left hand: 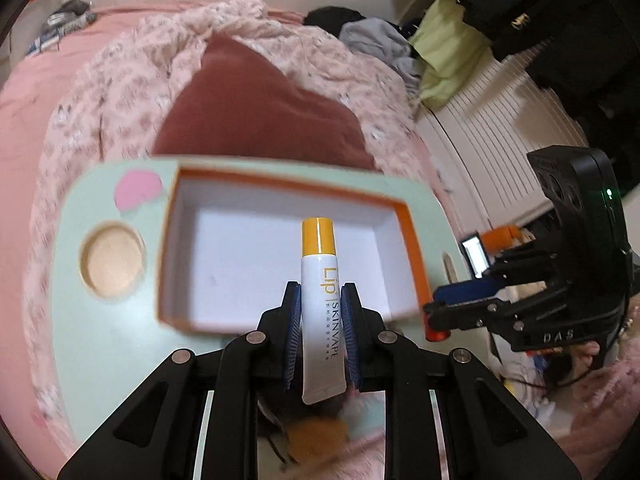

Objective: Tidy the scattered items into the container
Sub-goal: 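Lift the red spool and lip balm tube up out of the box, then set the lip balm and spool on the tray beside the box and open both tools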

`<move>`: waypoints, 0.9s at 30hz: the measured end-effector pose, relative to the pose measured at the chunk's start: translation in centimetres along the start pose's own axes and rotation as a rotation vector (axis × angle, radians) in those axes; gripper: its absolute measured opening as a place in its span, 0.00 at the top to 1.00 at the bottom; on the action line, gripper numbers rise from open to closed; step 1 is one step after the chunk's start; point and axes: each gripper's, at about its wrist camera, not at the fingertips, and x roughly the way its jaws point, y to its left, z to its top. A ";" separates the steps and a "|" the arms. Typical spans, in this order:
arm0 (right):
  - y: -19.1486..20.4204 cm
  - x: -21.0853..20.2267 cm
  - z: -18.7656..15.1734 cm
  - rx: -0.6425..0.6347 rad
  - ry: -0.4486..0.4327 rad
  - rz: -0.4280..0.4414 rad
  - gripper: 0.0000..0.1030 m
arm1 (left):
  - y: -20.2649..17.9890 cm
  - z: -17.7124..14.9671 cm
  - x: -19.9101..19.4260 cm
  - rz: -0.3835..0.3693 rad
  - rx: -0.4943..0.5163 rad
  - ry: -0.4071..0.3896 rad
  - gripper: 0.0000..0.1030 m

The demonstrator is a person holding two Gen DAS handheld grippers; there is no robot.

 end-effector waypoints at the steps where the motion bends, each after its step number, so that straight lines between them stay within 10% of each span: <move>1: 0.2 0.8 -2.0 0.004 -0.009 0.010 0.79 | -0.1 -0.7 0.3 -0.011 -0.003 0.008 0.79; 11: 3.5 10.5 -6.6 0.030 -0.093 0.156 0.78 | -1.4 -4.9 2.5 0.014 0.008 0.009 0.69; 15: 3.2 10.1 -7.4 0.048 -0.154 0.149 0.69 | -0.7 -5.2 1.0 -0.007 -0.015 -0.040 0.47; 27: -0.3 9.4 -8.6 0.154 -0.241 0.144 0.61 | 4.6 -4.0 -3.6 0.023 -0.204 -0.275 0.43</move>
